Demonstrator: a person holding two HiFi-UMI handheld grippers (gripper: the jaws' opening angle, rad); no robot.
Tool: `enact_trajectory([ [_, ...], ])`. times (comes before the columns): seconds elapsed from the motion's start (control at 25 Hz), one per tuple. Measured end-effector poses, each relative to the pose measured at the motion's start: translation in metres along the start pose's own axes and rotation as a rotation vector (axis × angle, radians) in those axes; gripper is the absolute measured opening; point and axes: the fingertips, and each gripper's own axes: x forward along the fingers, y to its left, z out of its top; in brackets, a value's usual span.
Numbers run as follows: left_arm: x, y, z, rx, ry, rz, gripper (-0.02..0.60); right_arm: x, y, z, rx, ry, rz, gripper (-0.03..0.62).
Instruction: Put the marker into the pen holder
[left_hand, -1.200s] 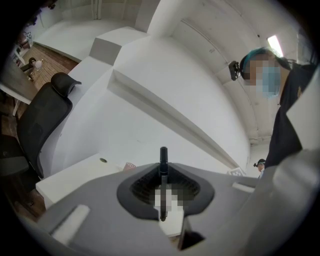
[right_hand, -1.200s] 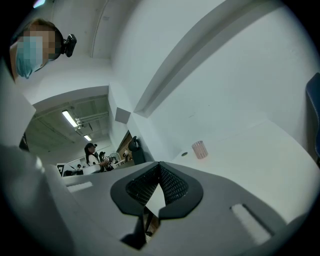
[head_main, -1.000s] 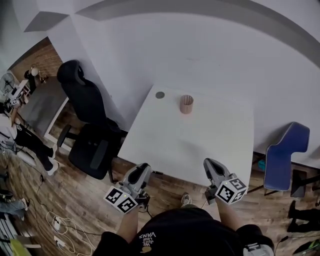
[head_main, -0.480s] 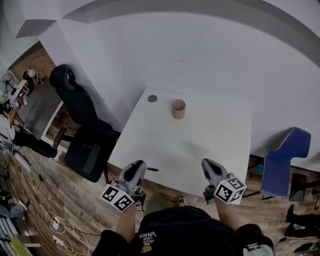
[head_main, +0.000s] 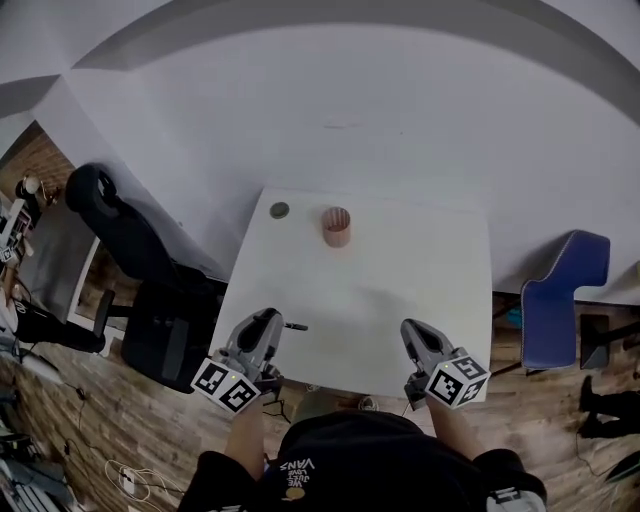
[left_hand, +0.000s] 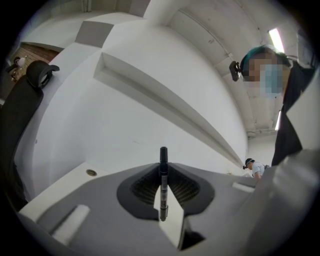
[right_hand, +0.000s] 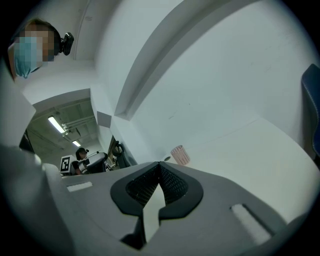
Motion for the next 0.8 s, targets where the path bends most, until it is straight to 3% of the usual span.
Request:
enact_trajectory([
  [0.8,0.12,0.053,0.058,0.148,0.095,-0.284,0.089,0.028,0.005,-0.011,0.09,-0.088,-0.189,0.0],
])
